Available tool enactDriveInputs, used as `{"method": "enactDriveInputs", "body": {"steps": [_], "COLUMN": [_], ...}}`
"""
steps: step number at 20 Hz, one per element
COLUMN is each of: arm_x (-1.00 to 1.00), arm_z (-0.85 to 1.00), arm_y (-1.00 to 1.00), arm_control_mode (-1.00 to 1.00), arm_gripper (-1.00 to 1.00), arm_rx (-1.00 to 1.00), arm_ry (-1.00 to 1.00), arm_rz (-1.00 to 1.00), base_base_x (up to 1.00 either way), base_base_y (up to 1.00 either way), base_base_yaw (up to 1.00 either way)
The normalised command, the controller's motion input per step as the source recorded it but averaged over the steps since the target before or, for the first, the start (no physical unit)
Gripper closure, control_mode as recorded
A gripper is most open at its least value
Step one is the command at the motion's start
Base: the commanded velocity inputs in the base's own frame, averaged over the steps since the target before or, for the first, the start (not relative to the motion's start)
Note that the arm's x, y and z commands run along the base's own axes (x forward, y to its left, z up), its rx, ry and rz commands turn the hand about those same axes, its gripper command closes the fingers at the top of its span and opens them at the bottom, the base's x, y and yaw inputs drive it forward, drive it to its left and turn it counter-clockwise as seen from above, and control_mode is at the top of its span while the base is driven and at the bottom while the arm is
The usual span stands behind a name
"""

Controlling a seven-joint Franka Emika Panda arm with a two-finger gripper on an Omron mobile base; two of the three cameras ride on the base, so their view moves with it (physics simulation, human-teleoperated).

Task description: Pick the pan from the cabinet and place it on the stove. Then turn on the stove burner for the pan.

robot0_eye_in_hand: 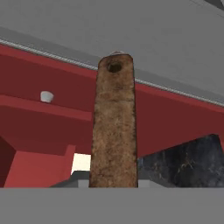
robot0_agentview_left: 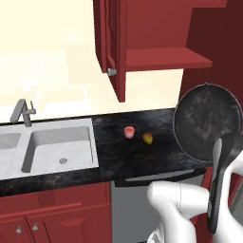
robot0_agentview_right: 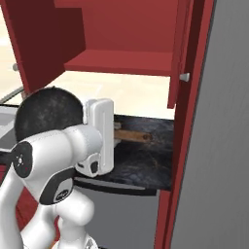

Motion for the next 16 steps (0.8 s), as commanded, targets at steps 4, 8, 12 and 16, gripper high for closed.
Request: {"method": "enactDriveInputs", "body": {"steps": [4, 8, 12, 16], "arm_x": [0.0, 0.0, 0.0, 0.0], "arm_z": [0.0, 0.0, 0.0, 0.0], "arm_y": [0.0, 0.0, 0.0, 0.0], "arm_control_mode": [1.0, 1.0, 1.0, 1.0], "arm_gripper": [1.0, 1.0, 1.0, 1.0], "arm_rx": [0.0, 0.0, 0.0, 0.0], "arm_ry": [0.0, 0.0, 0.0, 0.0], "arm_rz": [0.0, 0.0, 0.0, 0.0], "base_base_x": [-0.63, -0.58, -0.55, -0.57], "base_base_y": [0.66, 0.73, 0.6, 0.49], "base_base_yaw": [-0.01, 0.0, 0.0, 0.0]}}
